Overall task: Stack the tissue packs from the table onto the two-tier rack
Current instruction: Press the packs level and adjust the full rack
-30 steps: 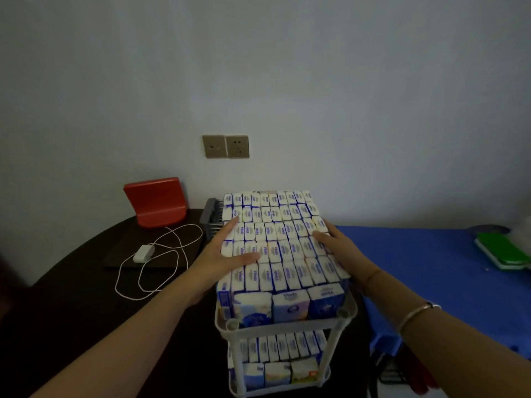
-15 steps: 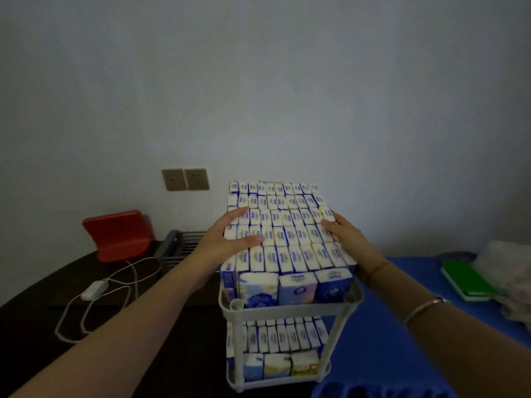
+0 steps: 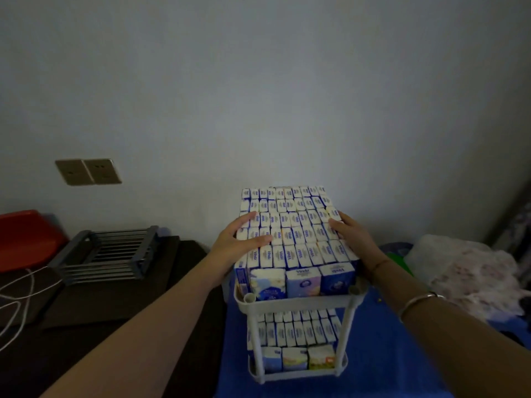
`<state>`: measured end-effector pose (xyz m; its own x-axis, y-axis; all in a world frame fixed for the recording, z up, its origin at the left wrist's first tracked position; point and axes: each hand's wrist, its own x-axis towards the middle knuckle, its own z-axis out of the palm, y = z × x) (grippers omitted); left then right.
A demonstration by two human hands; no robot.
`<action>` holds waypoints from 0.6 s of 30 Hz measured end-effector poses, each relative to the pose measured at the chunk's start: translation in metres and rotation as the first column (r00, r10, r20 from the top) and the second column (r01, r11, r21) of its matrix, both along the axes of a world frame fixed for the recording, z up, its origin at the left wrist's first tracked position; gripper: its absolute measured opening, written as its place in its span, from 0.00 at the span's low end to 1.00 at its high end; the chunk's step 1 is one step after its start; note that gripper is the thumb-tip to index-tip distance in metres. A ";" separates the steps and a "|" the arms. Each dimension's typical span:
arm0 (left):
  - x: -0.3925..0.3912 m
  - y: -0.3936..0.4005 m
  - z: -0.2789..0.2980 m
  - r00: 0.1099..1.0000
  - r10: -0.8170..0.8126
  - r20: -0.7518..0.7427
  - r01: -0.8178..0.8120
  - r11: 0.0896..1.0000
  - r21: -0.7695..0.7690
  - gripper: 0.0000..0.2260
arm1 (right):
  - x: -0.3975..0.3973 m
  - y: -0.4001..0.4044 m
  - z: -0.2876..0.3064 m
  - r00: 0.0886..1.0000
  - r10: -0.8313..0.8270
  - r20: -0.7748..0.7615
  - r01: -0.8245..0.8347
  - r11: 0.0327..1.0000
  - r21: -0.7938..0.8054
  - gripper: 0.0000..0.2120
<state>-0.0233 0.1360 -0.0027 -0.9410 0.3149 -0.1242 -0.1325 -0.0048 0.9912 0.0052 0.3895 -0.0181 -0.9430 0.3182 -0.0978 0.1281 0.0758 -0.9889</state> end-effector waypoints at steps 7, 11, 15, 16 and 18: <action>-0.014 0.029 -0.014 1.000 -0.023 0.019 0.024 0.999 -0.047 0.31 | -0.016 0.026 -0.026 1.000 -0.021 0.002 0.021 0.999 -0.044 0.12; -0.012 0.029 -0.019 0.998 -0.056 0.040 0.060 0.995 -0.082 0.31 | -0.015 0.026 -0.034 1.000 0.008 0.001 -0.008 0.997 -0.082 0.14; -0.010 0.029 -0.017 0.996 -0.068 0.051 0.071 0.995 -0.068 0.32 | -0.015 0.029 -0.037 1.000 0.013 0.024 -0.011 0.998 -0.068 0.18; -0.010 0.028 -0.017 0.996 -0.072 0.043 0.075 0.995 -0.071 0.33 | -0.014 0.029 -0.036 0.999 0.017 0.031 -0.015 0.998 -0.069 0.19; -0.006 0.028 -0.015 0.997 -0.082 0.008 0.083 0.990 -0.111 0.34 | -0.013 0.030 -0.035 0.998 0.029 0.052 -0.025 0.997 -0.071 0.19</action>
<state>-0.0290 0.1643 -0.0174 -0.9118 0.3756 -0.1663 -0.1316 0.1162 0.9845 -0.0074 0.4193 -0.0535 -0.9442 0.2831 -0.1686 0.1790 0.0109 -0.9838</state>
